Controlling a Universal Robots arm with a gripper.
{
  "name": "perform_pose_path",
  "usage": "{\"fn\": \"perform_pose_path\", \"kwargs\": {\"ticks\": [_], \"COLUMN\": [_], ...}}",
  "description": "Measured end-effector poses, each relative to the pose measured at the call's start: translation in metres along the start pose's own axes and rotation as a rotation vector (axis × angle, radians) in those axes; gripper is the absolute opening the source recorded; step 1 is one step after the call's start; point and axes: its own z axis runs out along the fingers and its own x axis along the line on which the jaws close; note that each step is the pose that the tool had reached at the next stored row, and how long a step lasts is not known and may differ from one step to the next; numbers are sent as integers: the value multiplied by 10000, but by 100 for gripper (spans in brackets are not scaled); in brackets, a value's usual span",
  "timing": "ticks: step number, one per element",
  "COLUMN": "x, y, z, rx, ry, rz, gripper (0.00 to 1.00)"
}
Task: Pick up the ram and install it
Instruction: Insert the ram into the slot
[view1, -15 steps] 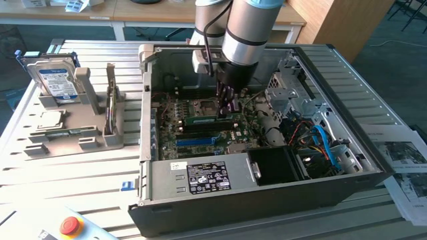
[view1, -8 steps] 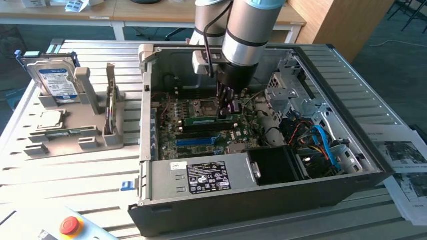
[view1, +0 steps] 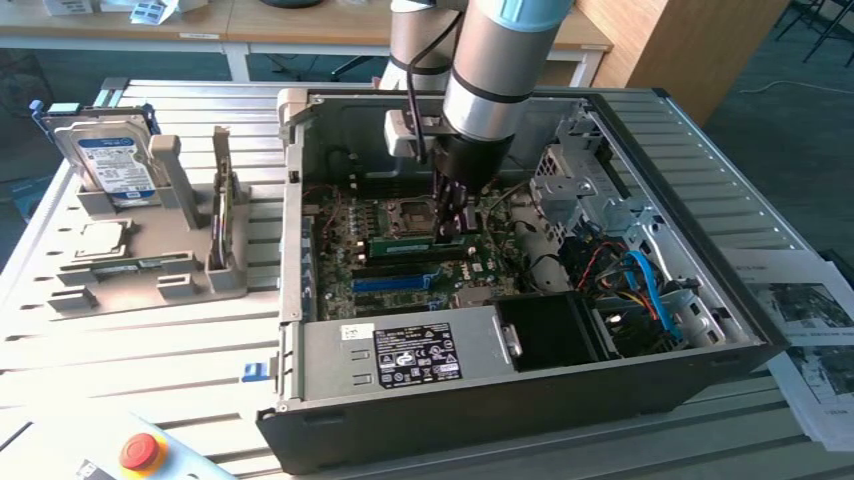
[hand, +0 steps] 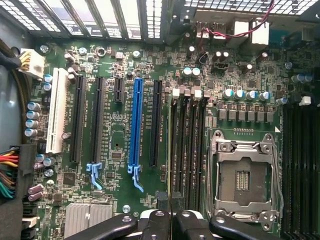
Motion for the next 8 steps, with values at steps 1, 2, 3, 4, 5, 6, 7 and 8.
{"fn": "perform_pose_path", "kwargs": {"ticks": [1,2,3,4,5,6,7,8], "x": [0,0,0,0,0,0,0,0], "y": [0,0,0,0,0,0,0,0], "z": [0,0,0,1,1,1,1,1], "rx": [0,0,0,1,0,1,1,1], "ry": [0,1,0,-2,-2,-2,-2,-3], "rz": [17,19,20,20,20,22,29,41], "gripper": [12,12,12,12,12,12,12,12]}}
